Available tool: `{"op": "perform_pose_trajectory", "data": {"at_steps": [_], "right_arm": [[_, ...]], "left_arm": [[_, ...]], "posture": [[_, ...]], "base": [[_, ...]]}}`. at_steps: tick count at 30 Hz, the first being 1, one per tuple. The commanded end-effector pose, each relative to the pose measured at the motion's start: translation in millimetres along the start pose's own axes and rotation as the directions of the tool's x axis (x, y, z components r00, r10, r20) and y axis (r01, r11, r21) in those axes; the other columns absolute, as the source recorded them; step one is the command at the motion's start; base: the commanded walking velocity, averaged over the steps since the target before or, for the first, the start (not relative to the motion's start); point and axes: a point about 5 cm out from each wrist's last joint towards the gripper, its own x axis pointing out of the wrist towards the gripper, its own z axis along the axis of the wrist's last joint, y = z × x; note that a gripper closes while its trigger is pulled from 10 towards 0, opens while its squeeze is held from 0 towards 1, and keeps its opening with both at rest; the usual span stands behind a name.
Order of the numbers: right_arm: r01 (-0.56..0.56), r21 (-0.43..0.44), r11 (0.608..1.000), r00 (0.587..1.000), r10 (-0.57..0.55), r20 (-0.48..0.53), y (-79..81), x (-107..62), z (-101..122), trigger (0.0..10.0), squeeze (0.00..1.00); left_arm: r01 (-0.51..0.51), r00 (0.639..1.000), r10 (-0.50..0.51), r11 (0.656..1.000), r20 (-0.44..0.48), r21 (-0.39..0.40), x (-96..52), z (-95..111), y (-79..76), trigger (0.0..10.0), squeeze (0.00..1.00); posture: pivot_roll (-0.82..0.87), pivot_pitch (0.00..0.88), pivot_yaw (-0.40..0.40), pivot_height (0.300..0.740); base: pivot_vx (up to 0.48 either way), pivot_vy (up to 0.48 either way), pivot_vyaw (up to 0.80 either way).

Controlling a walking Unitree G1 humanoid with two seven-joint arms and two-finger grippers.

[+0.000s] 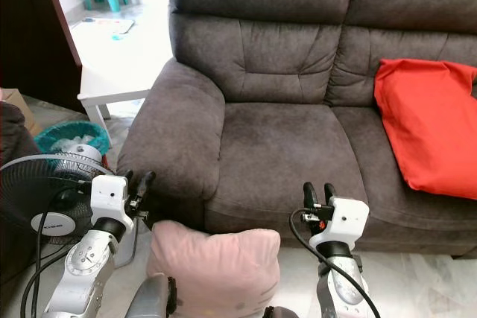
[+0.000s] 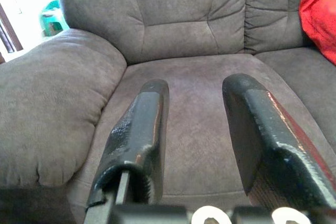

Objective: Move the pillow to the sofa from floor

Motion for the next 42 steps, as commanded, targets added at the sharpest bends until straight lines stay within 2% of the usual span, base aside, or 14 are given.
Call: {"op": "perform_pose_trajectory", "data": {"at_steps": [1,7,15,30,42], "right_arm": [[0.003,-0.004,1.0,1.0,-0.003,-0.014,-2.1,-1.6,-2.1,10.0,0.0],[-0.004,0.003,1.0,1.0,0.004,-0.009,-0.1,-2.2,-2.3,10.0,0.0],[-0.016,-0.005,1.0,1.0,0.017,0.023,2.3,-0.9,2.3,10.0,0.0],[-0.04,-0.021,0.999,0.999,0.04,0.012,3.2,-1.1,-0.3,10.0,0.0],[-0.047,-0.022,0.999,0.999,0.047,0.007,4.2,-2.6,-1.5,10.0,0.0]], "left_arm": [[-0.001,1.0,0.001,1.0,0.006,0.016,0.4,1.3,1.3,10.0,0.0],[-0.002,1.0,0.002,1.0,0.004,0.019,-0.3,1.1,2.4,10.0,0.0],[0.002,1.0,-0.002,1.0,0.0,0.027,-1.6,0.4,2.8,10.0,0.0],[-0.013,1.0,0.013,1.0,-0.004,0.022,0.3,-0.1,4.4,10.0,0.0],[-0.02,1.0,0.02,1.0,-0.011,0.021,0.2,-2.0,5.2,10.0,0.0]], "posture": [[0.07,0.012,-0.063,0.57],[0.07,0.012,-0.062,0.545],[0.07,0.022,-0.057,0.545],[0.08,0.022,-0.058,0.545],[0.08,0.023,-0.056,0.545]], "base": [[0.0,0.0,0.0],[0.0,0.0,0.0],[0.0,0.0,0.0],[0.0,0.0,0.0],[0.0,0.0,0.8]]}}
